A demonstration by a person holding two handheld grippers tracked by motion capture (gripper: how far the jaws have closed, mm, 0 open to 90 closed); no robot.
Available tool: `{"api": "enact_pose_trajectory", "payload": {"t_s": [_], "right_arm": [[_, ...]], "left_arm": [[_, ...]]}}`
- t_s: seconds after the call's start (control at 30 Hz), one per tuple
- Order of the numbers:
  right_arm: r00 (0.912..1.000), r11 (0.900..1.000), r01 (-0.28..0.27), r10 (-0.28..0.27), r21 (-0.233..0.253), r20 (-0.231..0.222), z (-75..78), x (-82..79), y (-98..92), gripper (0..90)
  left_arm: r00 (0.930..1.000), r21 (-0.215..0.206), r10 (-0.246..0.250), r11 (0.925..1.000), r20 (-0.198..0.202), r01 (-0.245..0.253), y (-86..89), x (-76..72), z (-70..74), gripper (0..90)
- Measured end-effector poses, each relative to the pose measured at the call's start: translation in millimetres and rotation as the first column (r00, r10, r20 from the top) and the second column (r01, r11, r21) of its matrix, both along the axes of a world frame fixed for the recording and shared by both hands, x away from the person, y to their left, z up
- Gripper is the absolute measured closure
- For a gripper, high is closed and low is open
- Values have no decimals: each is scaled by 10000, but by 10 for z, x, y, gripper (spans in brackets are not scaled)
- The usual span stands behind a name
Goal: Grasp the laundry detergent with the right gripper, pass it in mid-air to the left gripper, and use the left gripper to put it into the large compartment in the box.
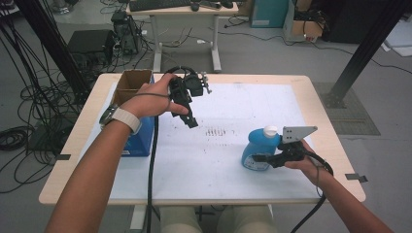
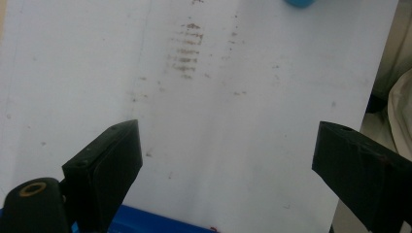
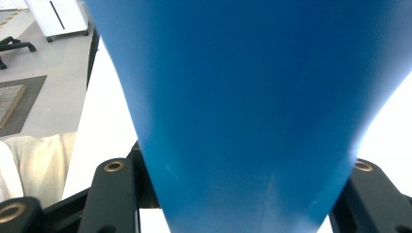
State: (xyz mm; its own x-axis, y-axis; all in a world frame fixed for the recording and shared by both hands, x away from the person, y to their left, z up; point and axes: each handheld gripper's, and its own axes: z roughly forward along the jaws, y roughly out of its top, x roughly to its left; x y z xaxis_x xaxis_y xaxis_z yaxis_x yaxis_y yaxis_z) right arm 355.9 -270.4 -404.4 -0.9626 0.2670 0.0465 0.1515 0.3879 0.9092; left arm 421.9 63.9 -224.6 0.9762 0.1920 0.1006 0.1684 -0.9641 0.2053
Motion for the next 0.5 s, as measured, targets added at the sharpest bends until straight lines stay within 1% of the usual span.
{"api": "enact_pose_trajectory", "payload": {"t_s": [0.2,0.37,0.5], "right_arm": [[10000,10000,-19,19,-3,82,1,0,5,430],[10000,10000,-18,18,15,42,1,3,4,430],[10000,10000,-14,14,10,24,1,4,4,430]], "left_arm": [[10000,-2,9,10000,7,-9,-2,-1,4,111],[10000,49,19,10000,-26,-19,3,1,7,111],[10000,5,17,10000,-11,-17,2,0,5,111]]}}
